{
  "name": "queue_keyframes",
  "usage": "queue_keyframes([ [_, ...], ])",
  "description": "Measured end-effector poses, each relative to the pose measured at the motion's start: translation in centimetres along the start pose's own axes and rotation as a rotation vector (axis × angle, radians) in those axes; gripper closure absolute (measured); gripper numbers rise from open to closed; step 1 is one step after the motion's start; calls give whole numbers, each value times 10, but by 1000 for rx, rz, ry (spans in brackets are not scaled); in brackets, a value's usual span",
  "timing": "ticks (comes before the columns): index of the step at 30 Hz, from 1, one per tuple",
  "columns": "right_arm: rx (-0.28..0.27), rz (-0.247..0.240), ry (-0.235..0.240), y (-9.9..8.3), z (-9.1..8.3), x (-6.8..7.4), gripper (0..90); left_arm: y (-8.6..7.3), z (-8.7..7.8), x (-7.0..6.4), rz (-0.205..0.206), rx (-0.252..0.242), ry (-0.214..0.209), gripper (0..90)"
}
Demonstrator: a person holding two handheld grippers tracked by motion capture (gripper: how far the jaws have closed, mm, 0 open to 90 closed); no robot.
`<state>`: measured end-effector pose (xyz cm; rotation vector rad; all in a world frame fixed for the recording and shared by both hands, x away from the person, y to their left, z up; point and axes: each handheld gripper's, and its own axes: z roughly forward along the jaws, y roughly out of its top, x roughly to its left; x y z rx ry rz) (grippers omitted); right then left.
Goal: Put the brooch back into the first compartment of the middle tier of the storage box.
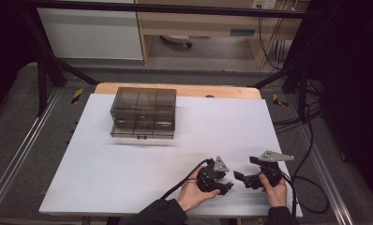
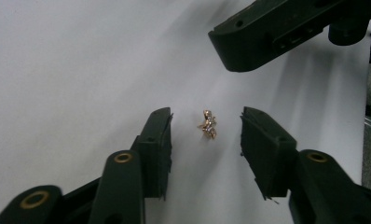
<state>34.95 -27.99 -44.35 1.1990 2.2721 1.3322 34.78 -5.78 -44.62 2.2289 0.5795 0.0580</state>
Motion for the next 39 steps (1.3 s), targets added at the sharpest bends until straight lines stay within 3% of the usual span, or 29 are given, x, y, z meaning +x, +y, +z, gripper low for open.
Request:
queue_keyframes([
  [9, 0, 1, 0, 0, 0, 0, 18, 1, 6, 0, -4, 11, 0, 665],
  [39, -1, 1, 6, 0, 0, 0, 18, 2, 12, -1, 5, 18, -17, 850],
])
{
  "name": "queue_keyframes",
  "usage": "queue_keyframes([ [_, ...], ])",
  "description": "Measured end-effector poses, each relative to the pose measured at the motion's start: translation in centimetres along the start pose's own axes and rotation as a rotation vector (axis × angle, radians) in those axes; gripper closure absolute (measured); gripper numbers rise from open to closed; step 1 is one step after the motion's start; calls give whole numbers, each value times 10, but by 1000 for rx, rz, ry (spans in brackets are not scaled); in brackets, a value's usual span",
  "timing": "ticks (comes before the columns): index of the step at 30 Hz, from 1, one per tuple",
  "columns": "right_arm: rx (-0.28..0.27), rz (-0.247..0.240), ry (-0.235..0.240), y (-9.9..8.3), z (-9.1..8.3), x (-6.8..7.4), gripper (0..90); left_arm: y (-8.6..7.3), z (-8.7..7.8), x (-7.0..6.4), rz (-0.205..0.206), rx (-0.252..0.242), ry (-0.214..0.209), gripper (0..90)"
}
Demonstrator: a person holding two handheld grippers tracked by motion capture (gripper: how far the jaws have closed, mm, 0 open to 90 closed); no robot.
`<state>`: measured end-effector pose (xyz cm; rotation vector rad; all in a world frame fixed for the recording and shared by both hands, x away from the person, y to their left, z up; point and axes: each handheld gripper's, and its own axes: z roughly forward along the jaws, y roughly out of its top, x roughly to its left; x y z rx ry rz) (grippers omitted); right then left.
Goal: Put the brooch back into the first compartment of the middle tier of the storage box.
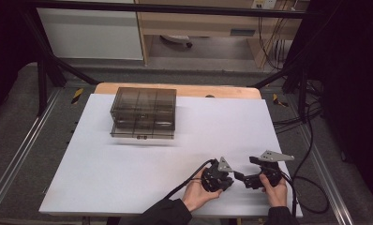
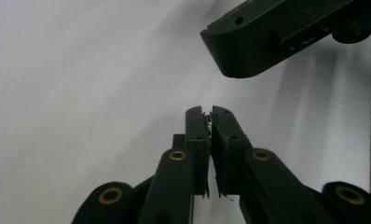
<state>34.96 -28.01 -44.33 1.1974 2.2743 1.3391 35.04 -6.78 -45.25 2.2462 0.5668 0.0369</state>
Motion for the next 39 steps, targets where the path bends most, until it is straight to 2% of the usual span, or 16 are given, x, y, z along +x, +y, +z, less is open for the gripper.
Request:
queue_keyframes([
  [23, -1, -2, 1, 0, 0, 0, 19, 0, -3, -2, 18, -4, -14, 882],
  [39, -1, -2, 1, 0, 0, 0, 18, -1, -19, 0, 34, -4, -7, 883],
])
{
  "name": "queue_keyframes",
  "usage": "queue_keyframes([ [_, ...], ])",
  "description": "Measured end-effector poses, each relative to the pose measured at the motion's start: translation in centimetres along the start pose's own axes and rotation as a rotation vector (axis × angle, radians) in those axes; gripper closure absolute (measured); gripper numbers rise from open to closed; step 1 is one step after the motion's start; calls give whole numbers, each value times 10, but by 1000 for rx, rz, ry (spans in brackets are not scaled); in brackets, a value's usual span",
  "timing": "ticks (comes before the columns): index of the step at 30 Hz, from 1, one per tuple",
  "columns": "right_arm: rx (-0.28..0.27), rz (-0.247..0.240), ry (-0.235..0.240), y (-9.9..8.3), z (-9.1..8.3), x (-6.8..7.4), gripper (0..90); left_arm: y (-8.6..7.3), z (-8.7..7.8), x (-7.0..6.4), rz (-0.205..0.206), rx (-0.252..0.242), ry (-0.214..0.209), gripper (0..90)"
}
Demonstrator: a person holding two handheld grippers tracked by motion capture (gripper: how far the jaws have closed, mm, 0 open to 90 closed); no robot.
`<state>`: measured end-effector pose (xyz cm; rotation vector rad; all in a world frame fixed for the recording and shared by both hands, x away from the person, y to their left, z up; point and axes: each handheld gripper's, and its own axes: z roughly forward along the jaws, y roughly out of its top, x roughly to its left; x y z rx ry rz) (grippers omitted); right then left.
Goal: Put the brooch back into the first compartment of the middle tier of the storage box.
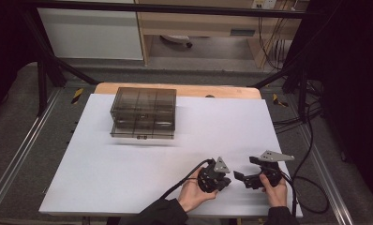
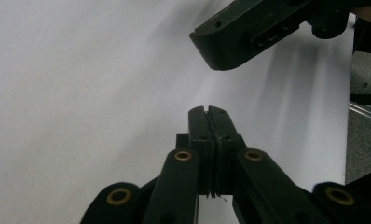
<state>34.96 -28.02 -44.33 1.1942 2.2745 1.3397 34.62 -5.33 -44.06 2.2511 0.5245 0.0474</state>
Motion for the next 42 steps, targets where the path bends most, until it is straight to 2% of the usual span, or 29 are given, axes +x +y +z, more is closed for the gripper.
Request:
queue_keyframes([
  [25, 4, 3, -2, 0, 0, 0, 17, -12, -36, 16, -10, 16, 38, 883],
  [42, 6, 3, -2, 0, 0, 0, 17, -23, -63, 31, -36, 21, 75, 883],
])
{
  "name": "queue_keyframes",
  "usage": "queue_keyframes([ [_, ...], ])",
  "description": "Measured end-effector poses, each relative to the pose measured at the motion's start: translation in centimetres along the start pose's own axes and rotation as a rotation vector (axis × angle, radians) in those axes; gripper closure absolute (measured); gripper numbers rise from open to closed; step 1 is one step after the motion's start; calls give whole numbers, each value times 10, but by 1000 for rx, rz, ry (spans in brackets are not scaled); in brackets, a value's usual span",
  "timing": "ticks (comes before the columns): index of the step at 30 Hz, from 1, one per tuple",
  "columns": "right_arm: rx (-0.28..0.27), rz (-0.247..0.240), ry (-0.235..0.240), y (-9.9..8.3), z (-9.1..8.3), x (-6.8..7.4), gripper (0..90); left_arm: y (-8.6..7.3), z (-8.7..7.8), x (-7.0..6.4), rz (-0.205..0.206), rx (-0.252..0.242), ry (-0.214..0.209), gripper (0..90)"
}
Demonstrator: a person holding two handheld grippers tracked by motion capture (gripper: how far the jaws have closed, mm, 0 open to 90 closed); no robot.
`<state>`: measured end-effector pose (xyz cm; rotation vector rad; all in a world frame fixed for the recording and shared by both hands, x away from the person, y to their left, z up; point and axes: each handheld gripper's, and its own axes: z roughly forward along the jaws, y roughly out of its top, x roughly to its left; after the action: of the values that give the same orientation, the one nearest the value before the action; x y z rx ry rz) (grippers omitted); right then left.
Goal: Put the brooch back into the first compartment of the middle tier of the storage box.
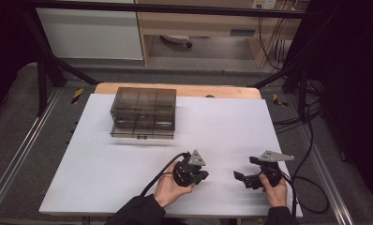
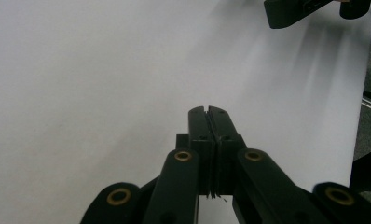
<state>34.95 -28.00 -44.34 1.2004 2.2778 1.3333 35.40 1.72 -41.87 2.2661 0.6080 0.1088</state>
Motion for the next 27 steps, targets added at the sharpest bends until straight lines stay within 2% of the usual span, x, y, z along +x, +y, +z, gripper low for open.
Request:
queue_keyframes([
  [13, 4, 2, 0, 0, 0, 0, 17, -11, -23, 17, -41, -23, 31, 883],
  [27, 4, 1, -1, 0, 0, 0, 17, -25, -45, 36, -75, -23, 64, 883],
])
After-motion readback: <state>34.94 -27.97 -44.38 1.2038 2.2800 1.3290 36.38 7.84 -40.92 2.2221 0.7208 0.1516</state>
